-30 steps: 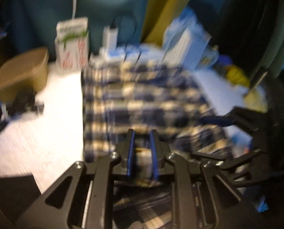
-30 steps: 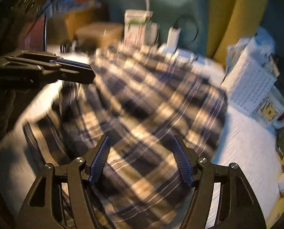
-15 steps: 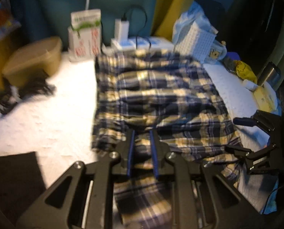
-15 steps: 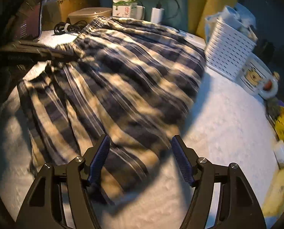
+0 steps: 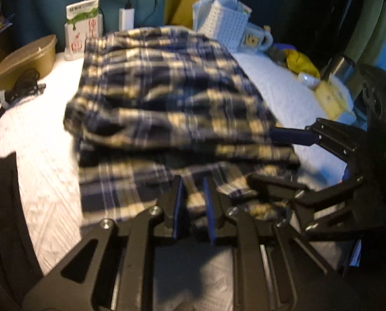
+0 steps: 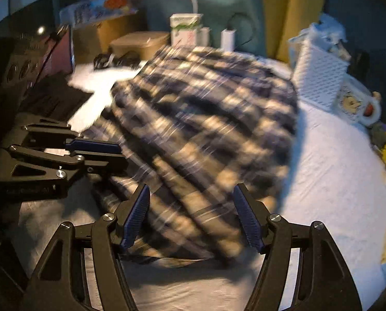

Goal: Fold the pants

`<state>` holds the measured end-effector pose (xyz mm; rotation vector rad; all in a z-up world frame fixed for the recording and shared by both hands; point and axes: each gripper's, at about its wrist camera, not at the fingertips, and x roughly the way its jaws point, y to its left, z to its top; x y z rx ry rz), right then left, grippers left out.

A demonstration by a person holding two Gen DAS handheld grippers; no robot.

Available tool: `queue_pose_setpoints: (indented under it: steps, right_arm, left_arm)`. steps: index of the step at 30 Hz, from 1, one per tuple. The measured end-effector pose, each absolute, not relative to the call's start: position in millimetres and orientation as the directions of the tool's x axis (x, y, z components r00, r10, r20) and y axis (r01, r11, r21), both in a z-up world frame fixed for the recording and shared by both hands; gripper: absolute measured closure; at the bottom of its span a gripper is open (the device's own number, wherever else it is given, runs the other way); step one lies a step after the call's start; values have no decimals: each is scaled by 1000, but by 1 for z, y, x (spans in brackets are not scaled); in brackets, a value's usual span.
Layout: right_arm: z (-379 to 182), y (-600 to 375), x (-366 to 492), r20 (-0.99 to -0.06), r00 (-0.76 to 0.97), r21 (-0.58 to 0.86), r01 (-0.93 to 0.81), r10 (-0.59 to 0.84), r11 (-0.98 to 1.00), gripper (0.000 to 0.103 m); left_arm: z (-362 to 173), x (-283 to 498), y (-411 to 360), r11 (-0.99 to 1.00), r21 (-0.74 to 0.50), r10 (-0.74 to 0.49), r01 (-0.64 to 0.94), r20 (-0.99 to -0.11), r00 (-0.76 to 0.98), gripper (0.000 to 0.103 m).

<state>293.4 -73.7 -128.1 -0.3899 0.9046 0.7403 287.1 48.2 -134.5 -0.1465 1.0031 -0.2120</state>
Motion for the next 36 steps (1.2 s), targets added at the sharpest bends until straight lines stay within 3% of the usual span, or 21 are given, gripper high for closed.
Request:
queue_pose_setpoints:
  steps: [15, 19, 23, 26, 28, 31, 33, 36]
  right_arm:
    - [-135, -102, 256, -821, 436, -54, -702, 368, 710, 32]
    - [-126, -120, 263, -842, 386, 9, -689, 378, 724, 32]
    - [-100, -144, 282, -792, 448, 46, -633, 415, 772, 32]
    - [-82, -145, 294, -752, 498, 51, -609, 432, 791, 32]
    - [-73, -138, 299, -728, 509, 70, -611, 458, 789, 32]
    - [-66, -119, 305, -703, 496, 117, -627, 510, 771, 32]
    - [-62, -106, 307, -695, 496, 113, -640, 521, 760, 32]
    - [-59, -98, 310, -693, 492, 109, -650, 526, 752, 32]
  left_arm:
    - [-138, 238, 65, 965, -253, -250, 69, -807, 535, 86]
    - [-113, 227, 89, 965, -262, -195, -19, -763, 617, 86]
    - [-92, 232, 110, 966, -245, -126, -85, -728, 674, 84]
    - [-83, 240, 113, 966, -247, -125, -82, -718, 685, 75]
    - [-75, 242, 108, 965, -256, -148, -54, -704, 694, 55]
    - [-69, 244, 93, 969, -247, -175, -3, -699, 694, 43]
    - [-67, 247, 82, 976, -219, -165, 10, -701, 694, 36]
    - [-68, 254, 80, 984, -176, -122, -9, -717, 686, 35]
